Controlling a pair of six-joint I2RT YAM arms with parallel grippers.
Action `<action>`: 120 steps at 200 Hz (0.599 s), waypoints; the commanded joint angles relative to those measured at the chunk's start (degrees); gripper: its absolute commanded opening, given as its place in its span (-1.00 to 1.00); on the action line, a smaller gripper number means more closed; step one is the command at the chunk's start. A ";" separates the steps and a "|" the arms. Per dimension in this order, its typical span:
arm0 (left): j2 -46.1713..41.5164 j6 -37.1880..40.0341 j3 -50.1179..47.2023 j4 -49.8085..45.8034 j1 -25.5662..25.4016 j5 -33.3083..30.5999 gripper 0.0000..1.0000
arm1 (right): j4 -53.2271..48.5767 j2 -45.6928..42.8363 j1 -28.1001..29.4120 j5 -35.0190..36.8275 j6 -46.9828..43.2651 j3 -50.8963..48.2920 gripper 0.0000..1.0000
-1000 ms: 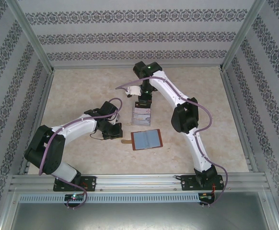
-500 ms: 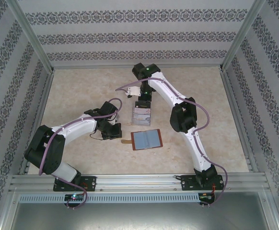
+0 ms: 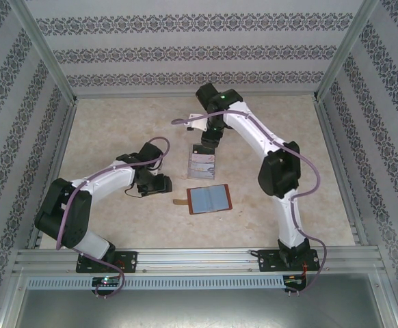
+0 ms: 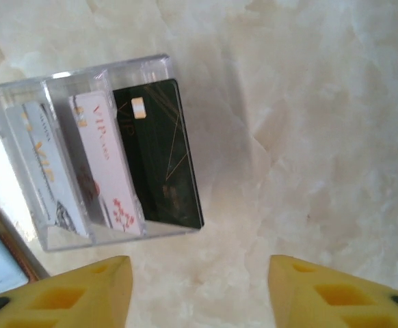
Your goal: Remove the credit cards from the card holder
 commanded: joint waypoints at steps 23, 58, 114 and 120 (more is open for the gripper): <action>-0.72 3.69 2.54 0.27 3.77 -5.37 1.00 | 11.13 -11.33 -1.15 2.53 8.89 -16.65 0.62; -0.58 7.01 2.69 2.83 6.70 -10.63 1.00 | 20.85 -20.68 -3.40 4.02 15.05 -32.29 0.96; -7.41 14.36 -2.89 14.64 11.83 -26.50 1.00 | 46.77 -34.03 -12.89 4.67 28.51 -57.72 0.96; -8.42 15.42 -3.85 16.40 12.18 -28.39 1.00 | 50.02 -35.11 -14.16 4.42 29.85 -60.14 0.96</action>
